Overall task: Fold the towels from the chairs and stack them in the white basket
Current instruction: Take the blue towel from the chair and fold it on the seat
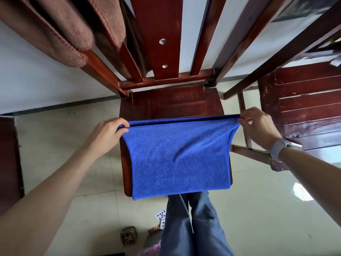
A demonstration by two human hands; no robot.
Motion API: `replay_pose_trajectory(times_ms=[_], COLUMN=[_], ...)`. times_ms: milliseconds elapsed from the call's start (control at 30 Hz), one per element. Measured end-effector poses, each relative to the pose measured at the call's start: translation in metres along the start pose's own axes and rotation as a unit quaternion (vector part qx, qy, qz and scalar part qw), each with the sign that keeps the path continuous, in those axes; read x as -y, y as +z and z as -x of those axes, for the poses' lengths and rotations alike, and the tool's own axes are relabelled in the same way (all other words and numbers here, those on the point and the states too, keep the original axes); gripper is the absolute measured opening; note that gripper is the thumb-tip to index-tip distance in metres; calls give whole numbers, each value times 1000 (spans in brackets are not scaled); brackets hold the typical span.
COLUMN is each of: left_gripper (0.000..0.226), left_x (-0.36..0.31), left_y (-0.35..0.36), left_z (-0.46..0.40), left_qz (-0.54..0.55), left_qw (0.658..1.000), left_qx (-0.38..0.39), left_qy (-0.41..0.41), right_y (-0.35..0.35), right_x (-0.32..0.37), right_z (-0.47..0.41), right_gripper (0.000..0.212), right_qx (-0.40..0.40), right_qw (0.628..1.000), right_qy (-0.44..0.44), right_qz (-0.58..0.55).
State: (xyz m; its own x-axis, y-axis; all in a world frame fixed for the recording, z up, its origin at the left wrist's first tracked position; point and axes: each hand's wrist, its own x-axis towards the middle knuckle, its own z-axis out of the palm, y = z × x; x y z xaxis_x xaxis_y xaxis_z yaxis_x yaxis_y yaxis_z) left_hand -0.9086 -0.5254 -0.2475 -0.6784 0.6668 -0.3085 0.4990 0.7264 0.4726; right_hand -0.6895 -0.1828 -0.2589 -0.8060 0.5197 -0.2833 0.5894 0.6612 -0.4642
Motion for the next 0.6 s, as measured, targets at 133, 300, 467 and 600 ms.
replay_pose_trajectory(times_ms=[133,300,467,600], left_gripper=[10,11,6,13], left_x=[-12,-30,-52,-69], left_y=[-10,-30,-54,-75], left_z=[18,48,84,104], left_qz=[32,16,-25,-21], left_qw=[999,997,996,993], left_qx=[-34,-72,-68,-75], left_qy=[-19,-20,46,86], right_y=[-13,-37,-74,-110], right_x=[3,15,25,37], right_z=[18,49,83,103], right_gripper=[13,11,8,19], right_qx=[-21,-45,-53,-74], right_qw=[1000,999,997,994], right_qy=[-9,-21,-49,-80], right_qz=[4,-9,8,13])
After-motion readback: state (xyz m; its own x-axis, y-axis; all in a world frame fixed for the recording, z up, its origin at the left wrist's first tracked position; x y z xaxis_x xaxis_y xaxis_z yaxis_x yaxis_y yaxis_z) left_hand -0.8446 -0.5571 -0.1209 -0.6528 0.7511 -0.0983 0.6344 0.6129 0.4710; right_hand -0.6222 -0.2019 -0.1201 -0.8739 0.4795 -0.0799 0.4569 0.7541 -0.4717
